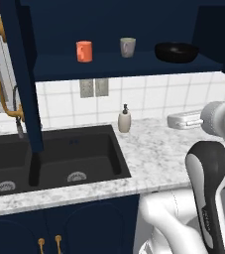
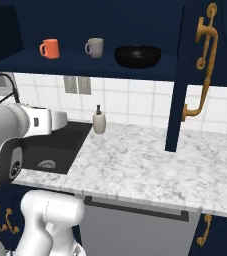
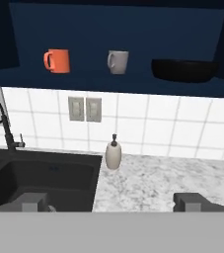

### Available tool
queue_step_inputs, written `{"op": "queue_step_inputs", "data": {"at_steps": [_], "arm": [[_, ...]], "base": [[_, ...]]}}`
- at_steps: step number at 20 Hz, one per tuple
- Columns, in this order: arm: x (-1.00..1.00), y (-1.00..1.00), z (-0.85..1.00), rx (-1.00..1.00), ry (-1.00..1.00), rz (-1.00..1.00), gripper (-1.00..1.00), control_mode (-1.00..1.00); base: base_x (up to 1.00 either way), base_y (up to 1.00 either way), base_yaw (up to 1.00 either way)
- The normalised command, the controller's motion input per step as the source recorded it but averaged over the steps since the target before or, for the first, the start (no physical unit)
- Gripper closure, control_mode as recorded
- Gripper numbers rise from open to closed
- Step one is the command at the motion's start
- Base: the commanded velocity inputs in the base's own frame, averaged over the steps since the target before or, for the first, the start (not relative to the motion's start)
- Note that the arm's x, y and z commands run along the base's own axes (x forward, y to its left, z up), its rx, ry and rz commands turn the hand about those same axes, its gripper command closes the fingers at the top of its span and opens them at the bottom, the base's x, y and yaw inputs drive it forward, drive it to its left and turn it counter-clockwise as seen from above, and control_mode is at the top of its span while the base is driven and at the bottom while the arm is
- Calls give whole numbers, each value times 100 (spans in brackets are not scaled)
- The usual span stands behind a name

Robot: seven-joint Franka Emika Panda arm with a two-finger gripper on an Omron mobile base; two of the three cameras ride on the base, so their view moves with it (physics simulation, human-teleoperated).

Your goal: Gather all objects into one cabinet and sort the glasses and bowls to opposite sides.

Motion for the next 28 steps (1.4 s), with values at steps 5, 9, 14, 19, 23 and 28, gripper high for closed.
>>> {"op": "queue_step_inputs", "data": {"at_steps": [5, 9, 14, 19, 23, 28], "arm": [[0, 0, 0, 0, 0, 0, -100, 100], [0, 0, 0, 0, 0, 0, -100, 100], [0, 0, 0, 0, 0, 0, -100, 100], [0, 0, 0, 0, 0, 0, -100, 100], [0, 0, 0, 0, 0, 0, -100, 100], [0, 0, 0, 0, 0, 0, -100, 100]], "base": [[-51, -19, -27], [-33, -23, -41], [-30, -21, -49], [-38, -35, -54], [-41, -33, -58], [-36, -31, -64]]}}
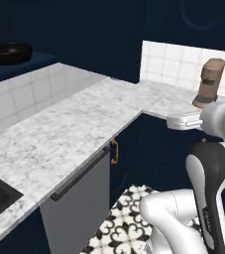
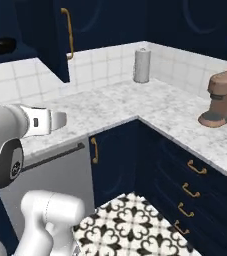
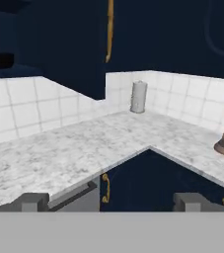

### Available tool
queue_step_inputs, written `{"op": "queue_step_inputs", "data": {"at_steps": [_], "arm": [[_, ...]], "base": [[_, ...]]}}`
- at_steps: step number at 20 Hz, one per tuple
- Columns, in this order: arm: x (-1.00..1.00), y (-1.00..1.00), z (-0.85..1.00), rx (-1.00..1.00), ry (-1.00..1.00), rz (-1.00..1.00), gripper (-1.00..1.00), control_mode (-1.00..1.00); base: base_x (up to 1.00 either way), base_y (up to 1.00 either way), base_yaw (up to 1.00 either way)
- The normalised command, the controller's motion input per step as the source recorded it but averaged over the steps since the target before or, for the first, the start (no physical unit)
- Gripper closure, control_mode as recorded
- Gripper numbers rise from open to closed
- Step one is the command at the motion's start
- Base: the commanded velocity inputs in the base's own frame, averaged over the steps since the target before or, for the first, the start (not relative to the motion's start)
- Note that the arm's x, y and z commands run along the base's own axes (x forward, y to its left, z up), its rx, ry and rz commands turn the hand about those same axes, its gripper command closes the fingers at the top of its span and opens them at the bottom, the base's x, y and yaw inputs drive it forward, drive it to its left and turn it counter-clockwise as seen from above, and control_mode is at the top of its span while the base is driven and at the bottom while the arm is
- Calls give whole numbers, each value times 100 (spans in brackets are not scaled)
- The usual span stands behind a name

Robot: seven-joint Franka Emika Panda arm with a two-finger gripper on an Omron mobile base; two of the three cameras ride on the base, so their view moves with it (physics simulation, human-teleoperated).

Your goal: Gather all objects into one cabinet and sort the glasses and bowls to opposite sides.

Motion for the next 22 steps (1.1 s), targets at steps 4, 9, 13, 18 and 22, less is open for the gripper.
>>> {"op": "queue_step_inputs", "data": {"at_steps": [4, 9, 13, 18, 22], "arm": [[0, 0, 0, 0, 0, 0, -100, 100], [0, 0, 0, 0, 0, 0, -100, 100], [0, 0, 0, 0, 0, 0, -100, 100], [0, 0, 0, 0, 0, 0, -100, 100], [0, 0, 0, 0, 0, 0, -100, 100]], "base": [[-31, -25, -67], [-31, -17, -69], [-31, -17, -69], [-28, -17, -69], [-26, -25, -68]]}}
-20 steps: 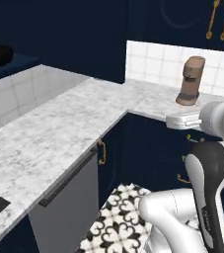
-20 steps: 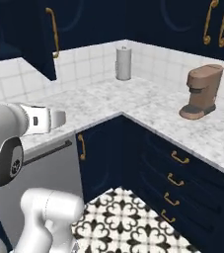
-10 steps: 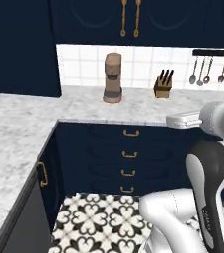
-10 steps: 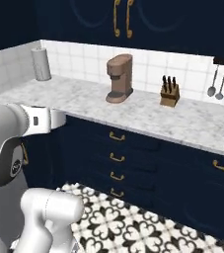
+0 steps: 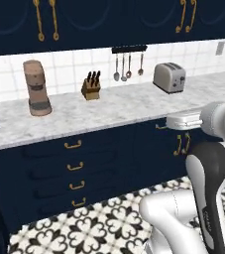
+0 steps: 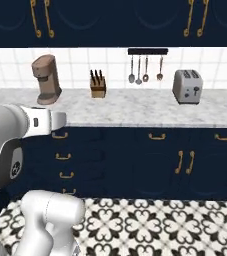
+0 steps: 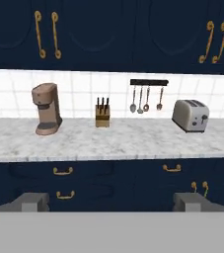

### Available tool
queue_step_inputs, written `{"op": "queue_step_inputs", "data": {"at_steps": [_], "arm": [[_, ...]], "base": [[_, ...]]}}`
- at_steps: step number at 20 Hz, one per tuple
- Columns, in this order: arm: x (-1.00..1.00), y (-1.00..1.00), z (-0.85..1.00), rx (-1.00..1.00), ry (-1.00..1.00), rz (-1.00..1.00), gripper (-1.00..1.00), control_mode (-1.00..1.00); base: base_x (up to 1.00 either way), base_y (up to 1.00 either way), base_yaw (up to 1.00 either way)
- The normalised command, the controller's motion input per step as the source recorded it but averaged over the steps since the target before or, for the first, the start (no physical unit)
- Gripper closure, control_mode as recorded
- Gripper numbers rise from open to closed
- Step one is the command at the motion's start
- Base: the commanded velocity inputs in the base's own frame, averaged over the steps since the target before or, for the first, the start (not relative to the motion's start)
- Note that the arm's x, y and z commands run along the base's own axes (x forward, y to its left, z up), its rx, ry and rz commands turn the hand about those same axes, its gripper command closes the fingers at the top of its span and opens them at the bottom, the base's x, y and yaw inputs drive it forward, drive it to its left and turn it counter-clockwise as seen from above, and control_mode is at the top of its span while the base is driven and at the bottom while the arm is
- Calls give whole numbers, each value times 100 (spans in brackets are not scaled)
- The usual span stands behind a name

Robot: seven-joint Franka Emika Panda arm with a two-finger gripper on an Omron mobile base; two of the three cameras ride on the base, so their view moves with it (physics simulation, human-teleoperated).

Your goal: Gather all objects into one cabinet and sort the glasses and bowls to opposite sides.

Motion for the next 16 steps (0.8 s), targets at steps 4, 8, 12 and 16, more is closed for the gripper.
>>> {"op": "queue_step_inputs", "data": {"at_steps": [4, 8, 12, 16], "arm": [[0, 0, 0, 0, 0, 0, -100, 100], [0, 0, 0, 0, 0, 0, -100, 100], [0, 0, 0, 0, 0, 0, -100, 100], [0, 0, 0, 0, 0, 0, -100, 100]], "base": [[-26, -32, -65], [-26, -31, -65], [-18, -35, -66], [-8, -33, -68]]}}
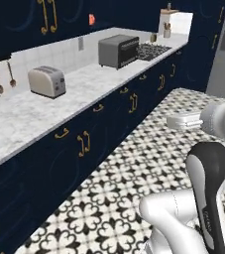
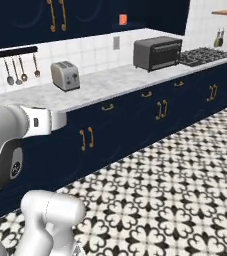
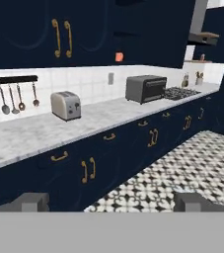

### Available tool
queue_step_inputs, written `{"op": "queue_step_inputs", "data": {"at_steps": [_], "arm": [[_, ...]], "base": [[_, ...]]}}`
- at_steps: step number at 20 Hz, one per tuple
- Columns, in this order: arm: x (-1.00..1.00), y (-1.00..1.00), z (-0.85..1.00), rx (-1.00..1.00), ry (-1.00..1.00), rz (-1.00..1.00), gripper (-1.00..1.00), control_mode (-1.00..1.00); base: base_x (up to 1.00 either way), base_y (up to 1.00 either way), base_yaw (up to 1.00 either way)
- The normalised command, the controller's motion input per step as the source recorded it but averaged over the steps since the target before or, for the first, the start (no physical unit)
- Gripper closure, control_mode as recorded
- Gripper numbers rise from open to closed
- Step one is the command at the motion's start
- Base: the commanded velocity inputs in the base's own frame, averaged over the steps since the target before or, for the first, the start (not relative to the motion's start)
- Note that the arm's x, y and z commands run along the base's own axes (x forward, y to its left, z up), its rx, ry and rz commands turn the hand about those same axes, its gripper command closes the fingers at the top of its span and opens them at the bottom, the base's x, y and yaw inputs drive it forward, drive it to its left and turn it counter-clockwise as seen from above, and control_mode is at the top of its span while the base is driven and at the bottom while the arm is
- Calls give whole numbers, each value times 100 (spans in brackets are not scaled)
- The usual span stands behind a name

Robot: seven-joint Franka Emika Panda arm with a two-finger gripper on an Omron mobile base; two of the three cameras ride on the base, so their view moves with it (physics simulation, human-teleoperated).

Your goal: Gather all objects into one cabinet and sort the glasses and bowls to opposite sides.

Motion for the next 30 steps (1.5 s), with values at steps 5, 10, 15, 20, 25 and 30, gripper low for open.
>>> {"op": "queue_step_inputs", "data": {"at_steps": [5, 10, 15, 20, 25, 30], "arm": [[0, 0, 0, 0, 0, 0, -100, 100], [0, 0, 0, 0, 0, 0, -100, 100], [0, 0, 0, 0, 0, 0, -100, 100], [0, 0, 0, 0, 0, 0, -100, 100], [0, 0, 0, 0, 0, 0, -100, 100], [0, 0, 0, 0, 0, 0, -100, 100]], "base": [[21, -39, -56], [76, -45, -31], [99, -55, -13], [100, -60, 1], [100, -45, 23], [100, -5, 48]]}}
